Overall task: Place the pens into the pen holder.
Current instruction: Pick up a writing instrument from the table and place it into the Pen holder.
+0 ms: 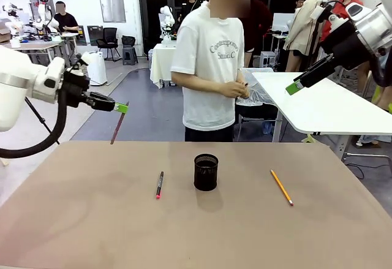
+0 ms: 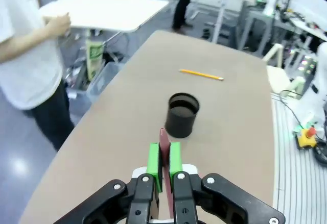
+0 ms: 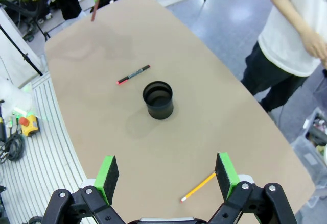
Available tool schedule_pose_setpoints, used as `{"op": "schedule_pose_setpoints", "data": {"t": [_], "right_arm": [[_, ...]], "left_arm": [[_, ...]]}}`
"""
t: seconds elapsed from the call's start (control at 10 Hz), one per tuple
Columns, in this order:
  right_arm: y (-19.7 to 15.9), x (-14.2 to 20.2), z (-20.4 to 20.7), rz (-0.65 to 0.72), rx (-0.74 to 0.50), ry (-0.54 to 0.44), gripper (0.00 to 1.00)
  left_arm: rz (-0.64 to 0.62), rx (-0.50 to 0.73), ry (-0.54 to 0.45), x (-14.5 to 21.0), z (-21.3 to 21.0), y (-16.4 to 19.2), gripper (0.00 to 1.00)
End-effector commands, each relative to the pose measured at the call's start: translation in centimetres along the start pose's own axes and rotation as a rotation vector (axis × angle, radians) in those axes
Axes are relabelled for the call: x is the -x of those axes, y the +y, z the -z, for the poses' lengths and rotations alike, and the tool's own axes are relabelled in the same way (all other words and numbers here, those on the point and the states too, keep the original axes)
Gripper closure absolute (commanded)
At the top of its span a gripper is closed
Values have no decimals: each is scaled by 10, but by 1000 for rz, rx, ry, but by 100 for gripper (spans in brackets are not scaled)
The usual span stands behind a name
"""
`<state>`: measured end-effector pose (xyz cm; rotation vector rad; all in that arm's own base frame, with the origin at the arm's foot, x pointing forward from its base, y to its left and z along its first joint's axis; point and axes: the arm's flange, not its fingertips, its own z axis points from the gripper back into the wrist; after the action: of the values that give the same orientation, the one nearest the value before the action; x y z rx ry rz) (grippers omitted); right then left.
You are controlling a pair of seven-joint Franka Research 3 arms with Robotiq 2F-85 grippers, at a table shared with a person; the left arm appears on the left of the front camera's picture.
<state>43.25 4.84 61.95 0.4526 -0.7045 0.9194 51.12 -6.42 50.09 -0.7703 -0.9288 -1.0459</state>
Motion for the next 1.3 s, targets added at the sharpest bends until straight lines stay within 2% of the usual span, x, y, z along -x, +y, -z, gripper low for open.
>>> {"op": "schedule_pose_setpoints", "data": {"t": [0.0,0.1,0.4,0.6,0.8,0.9,1.0,1.2], "right_arm": [[0,-1,0,-4,-7,-8,0],[0,-1,0,-4,-7,-8,0],[0,-1,0,-4,-7,-8,0],[0,-1,0,-4,-7,-8,0],[0,-1,0,-4,-7,-8,0],[0,-1,0,-4,-7,-8,0],[0,-1,0,-4,-7,-8,0],[0,-1,0,-4,-7,-8,0]], "left_arm": [[8,70,-40,14,-13,-3,100],[0,0,0,0,0,0,100],[12,32,-14,7,-6,-2,100],[139,27,-224,8,-10,-7,100],[276,19,-331,-2,-12,-12,100],[338,35,-346,-4,-14,-15,100],[394,103,-397,-7,-19,-21,100],[465,139,-421,-9,-22,-28,100]]}}
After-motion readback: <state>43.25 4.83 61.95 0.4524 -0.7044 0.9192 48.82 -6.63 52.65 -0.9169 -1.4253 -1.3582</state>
